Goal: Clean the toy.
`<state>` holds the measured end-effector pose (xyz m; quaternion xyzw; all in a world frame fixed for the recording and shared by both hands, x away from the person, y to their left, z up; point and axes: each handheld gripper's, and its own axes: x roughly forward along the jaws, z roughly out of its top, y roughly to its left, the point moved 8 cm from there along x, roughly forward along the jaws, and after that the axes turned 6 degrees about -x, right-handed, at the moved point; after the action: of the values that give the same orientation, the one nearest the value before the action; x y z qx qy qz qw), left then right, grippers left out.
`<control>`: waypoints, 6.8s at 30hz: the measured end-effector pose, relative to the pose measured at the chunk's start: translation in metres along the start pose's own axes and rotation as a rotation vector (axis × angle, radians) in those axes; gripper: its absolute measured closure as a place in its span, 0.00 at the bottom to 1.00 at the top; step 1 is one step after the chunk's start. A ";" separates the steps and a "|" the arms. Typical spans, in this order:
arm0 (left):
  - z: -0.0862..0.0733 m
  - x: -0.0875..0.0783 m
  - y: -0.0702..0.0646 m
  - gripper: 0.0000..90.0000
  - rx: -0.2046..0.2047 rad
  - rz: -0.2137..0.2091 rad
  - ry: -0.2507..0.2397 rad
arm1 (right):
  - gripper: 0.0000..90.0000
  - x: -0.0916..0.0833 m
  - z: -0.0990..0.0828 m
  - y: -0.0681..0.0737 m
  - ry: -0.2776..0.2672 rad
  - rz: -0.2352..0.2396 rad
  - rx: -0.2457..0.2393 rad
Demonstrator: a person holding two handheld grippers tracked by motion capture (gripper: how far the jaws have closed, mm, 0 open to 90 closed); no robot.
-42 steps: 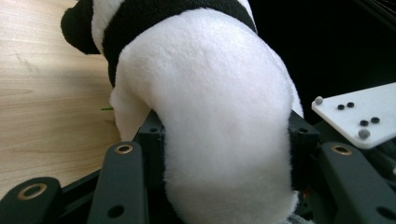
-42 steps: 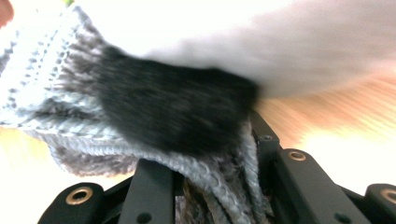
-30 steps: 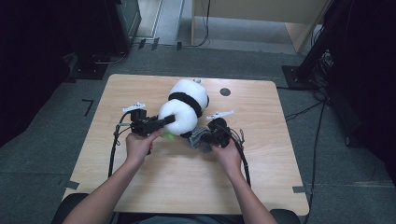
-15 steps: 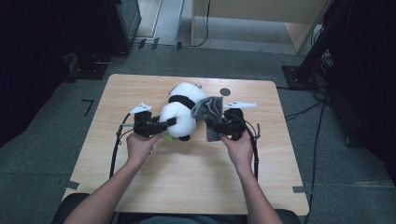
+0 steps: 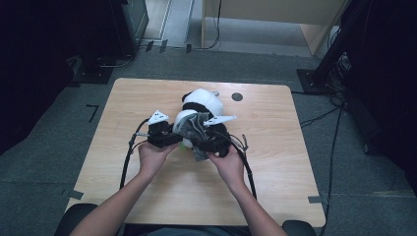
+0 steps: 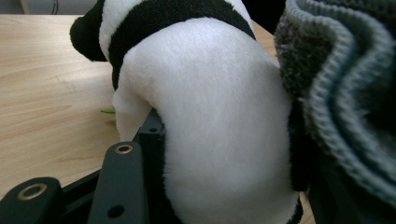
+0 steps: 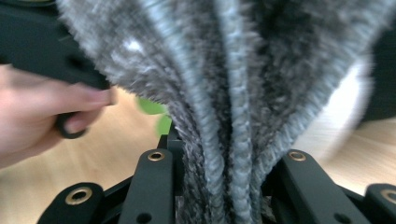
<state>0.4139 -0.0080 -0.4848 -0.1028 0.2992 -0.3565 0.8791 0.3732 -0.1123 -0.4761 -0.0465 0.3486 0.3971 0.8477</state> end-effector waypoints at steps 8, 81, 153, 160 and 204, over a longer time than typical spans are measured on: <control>0.002 -0.003 0.011 0.54 -0.136 -0.037 0.004 | 0.78 0.025 -0.009 0.023 -0.003 0.006 -0.094; 0.022 -0.031 0.054 0.53 -0.101 -0.018 -0.036 | 0.75 -0.037 -0.041 -0.110 0.049 -0.209 0.116; 0.022 -0.052 0.185 0.17 -0.166 0.136 -0.031 | 0.54 -0.071 -0.117 -0.220 0.133 -0.358 0.290; 0.026 -0.055 0.183 0.14 -0.168 0.178 0.004 | 0.46 -0.080 -0.110 -0.219 0.086 -0.336 0.288; 0.021 -0.046 0.065 0.00 0.140 0.056 0.093 | 0.44 -0.085 -0.064 -0.133 -0.003 -0.271 0.071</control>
<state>0.4373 0.0697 -0.4731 -0.0161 0.3169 -0.3563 0.8788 0.3937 -0.2804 -0.4973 -0.0627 0.3518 0.2665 0.8951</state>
